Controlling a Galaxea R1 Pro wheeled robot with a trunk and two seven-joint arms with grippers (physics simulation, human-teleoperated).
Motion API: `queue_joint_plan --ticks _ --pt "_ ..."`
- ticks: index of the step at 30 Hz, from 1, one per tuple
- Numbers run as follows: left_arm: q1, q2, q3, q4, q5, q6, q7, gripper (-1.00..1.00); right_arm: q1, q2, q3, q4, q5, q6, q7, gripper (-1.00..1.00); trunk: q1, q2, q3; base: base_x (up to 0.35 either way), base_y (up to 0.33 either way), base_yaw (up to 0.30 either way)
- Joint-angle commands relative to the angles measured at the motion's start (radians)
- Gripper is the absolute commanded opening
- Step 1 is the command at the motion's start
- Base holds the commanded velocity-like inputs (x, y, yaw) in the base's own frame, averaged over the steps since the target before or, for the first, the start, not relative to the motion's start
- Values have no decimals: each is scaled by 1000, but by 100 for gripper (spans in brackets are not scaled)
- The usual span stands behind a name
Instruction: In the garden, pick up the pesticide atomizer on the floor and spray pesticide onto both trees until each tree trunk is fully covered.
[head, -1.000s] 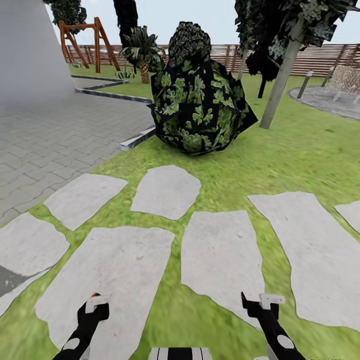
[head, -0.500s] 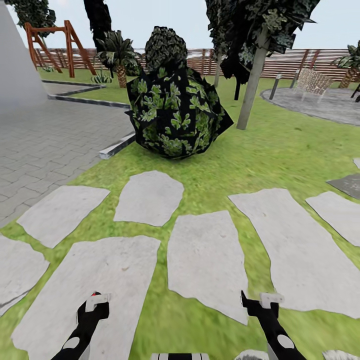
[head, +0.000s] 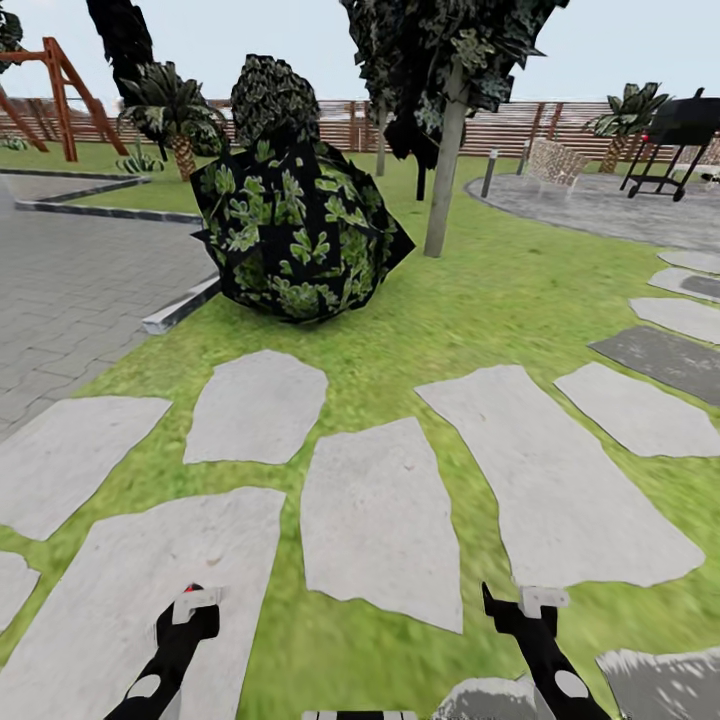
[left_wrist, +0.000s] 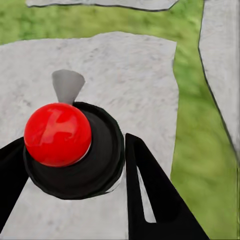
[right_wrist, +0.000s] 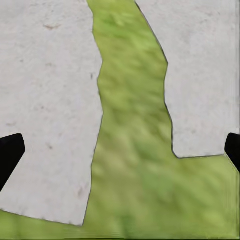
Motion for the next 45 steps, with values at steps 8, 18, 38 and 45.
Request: queue_joint_plan --ticks 8,18,38,45 --pt "2 0 0 -1 2 -7 1 -100 0 0 0 2 -1 0 -5 100 0 0 7 0 -1 -280" --pt "5 4 5 0 4 -8 1 -100 0 -8 -2 66 -3 -29 -7 100 0 0 16 0 -200 -252" --pt "7 4 5 1 5 -6 1 -100 0 -3 -2 119 -2 -32 -8 100 0 0 18 0 -166 -232" --pt "6 4 5 1 6 -6 1 -100 0 -4 -2 120 -2 -32 -8 100 0 0 19 0 -1 -300"
